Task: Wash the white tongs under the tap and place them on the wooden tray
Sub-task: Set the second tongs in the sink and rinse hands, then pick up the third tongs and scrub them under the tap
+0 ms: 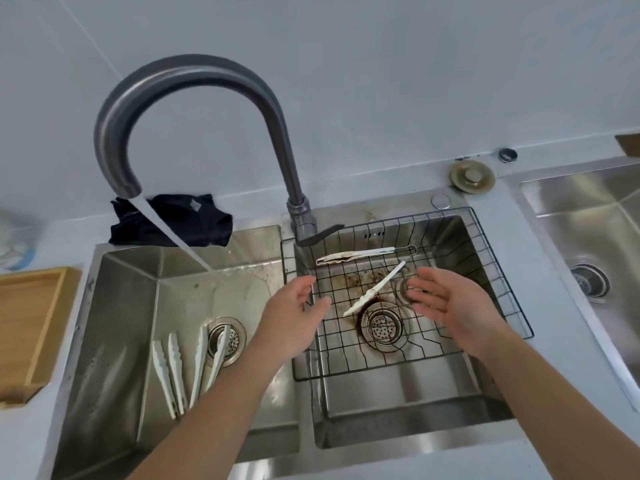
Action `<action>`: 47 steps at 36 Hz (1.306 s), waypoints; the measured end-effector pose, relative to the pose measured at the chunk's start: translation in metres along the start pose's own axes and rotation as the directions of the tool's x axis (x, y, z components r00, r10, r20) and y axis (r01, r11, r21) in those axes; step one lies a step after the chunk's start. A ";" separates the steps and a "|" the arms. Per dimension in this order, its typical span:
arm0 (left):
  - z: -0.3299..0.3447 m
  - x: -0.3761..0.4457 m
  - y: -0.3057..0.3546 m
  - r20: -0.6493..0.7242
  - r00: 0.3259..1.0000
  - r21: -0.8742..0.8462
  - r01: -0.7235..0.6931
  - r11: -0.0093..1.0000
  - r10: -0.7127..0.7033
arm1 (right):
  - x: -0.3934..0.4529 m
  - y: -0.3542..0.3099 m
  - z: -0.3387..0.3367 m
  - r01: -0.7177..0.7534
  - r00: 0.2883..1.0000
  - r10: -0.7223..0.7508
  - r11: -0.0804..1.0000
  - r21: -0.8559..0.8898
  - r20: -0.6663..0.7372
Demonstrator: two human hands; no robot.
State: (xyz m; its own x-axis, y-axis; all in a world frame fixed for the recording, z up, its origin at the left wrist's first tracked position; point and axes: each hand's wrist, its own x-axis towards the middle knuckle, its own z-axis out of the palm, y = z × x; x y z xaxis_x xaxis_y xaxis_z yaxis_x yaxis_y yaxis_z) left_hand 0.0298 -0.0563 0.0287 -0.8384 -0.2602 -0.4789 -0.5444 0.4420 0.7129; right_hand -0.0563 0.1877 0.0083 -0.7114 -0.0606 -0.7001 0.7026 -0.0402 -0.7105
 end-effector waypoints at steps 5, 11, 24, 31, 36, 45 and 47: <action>0.019 0.021 0.010 0.064 0.997 0.307 -0.057 0.950 0.039 | 0.022 -0.010 -0.001 0.077 0.996 -0.062 0.959 -0.273 0.062; 0.039 0.051 0.017 0.164 0.985 0.542 -0.135 0.829 0.054 | 0.052 -0.024 0.004 0.330 0.944 -0.183 0.458 -0.826 0.276; 0.057 0.087 0.007 0.177 0.983 0.737 -0.096 0.670 -0.053 | 0.098 -0.027 0.033 0.514 0.823 -0.072 -0.325 -0.794 0.563; 0.057 0.099 0.005 0.187 0.981 0.746 -0.108 0.657 -0.051 | 0.115 -0.019 0.036 0.520 0.806 -0.061 -0.402 -0.753 0.589; 0.054 0.106 0.003 0.193 0.981 0.738 -0.144 0.659 -0.001 | 0.124 -0.016 0.034 0.543 0.777 -0.081 -0.415 -0.730 0.625; 0.044 0.107 -0.001 0.207 0.973 0.692 -0.221 0.688 0.105 | 0.120 -0.019 0.029 0.573 0.788 -0.076 -0.275 -0.772 0.611; 0.043 0.106 -0.002 0.214 0.970 0.669 -0.229 0.707 0.111 | 0.116 -0.018 0.025 0.573 0.796 -0.064 -0.241 -0.783 0.602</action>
State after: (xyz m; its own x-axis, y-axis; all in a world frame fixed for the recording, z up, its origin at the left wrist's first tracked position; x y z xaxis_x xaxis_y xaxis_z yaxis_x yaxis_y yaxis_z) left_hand -0.0572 -0.0476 -0.0461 -0.8684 -0.0196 -0.4954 -0.1758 0.9464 0.2708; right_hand -0.1511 0.1560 -0.0580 -0.6022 -0.6462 -0.4687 -0.5891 0.7560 -0.2855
